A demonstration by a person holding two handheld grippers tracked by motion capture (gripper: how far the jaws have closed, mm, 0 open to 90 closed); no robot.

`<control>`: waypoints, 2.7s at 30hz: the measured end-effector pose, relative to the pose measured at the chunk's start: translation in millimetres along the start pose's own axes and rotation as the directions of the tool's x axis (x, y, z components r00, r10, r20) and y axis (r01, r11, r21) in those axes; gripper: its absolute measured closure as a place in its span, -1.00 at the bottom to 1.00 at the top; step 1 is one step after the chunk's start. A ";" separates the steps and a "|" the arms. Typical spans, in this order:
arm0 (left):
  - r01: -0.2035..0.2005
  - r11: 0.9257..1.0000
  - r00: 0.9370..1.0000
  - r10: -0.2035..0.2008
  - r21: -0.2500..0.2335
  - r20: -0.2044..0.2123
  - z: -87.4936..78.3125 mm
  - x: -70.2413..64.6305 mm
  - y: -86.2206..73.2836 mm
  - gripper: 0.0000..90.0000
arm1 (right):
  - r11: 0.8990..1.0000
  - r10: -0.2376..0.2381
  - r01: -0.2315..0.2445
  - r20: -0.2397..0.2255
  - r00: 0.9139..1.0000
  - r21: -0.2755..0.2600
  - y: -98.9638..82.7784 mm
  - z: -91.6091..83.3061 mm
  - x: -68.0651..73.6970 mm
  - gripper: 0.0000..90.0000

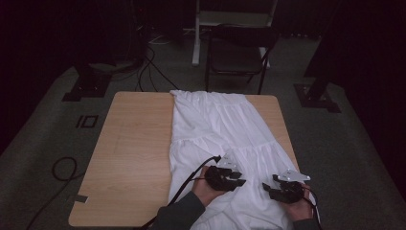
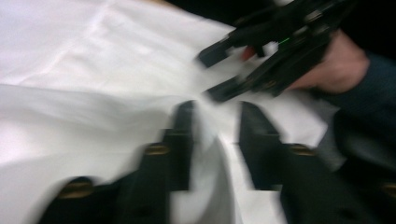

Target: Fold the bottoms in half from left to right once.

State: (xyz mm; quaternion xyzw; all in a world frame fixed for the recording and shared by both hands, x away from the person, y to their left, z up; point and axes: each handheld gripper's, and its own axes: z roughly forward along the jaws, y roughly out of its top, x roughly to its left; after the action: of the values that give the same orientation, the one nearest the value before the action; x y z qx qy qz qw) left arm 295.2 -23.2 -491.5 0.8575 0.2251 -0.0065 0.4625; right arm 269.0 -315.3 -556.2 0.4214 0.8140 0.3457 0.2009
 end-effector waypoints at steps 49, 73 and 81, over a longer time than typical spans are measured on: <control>0.235 0.972 0.899 -0.216 0.001 -0.381 -57.7 75.5 -87.4 -0.41 | 0.988 0.151 -0.155 0.268 0.951 -0.006 56.7 -3.8 -57.8 0.99; 0.321 0.947 0.774 -0.263 -0.002 -0.576 -121.9 114.4 -124.3 0.84 | 0.993 0.114 -0.115 0.039 0.993 0.038 50.6 38.3 -1.4 0.99; 0.360 0.932 0.719 -0.297 -0.028 -0.629 -150.1 123.1 -141.1 0.82 | 1.000 0.017 -0.017 -0.001 1.000 0.007 66.5 38.9 28.2 0.95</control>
State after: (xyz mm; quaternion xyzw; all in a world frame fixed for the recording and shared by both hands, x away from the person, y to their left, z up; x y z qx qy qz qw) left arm 320.9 209.5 -544.2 0.7785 0.5130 0.1842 0.3112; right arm 313.6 -249.7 -535.0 0.4289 0.8117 0.3446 0.1961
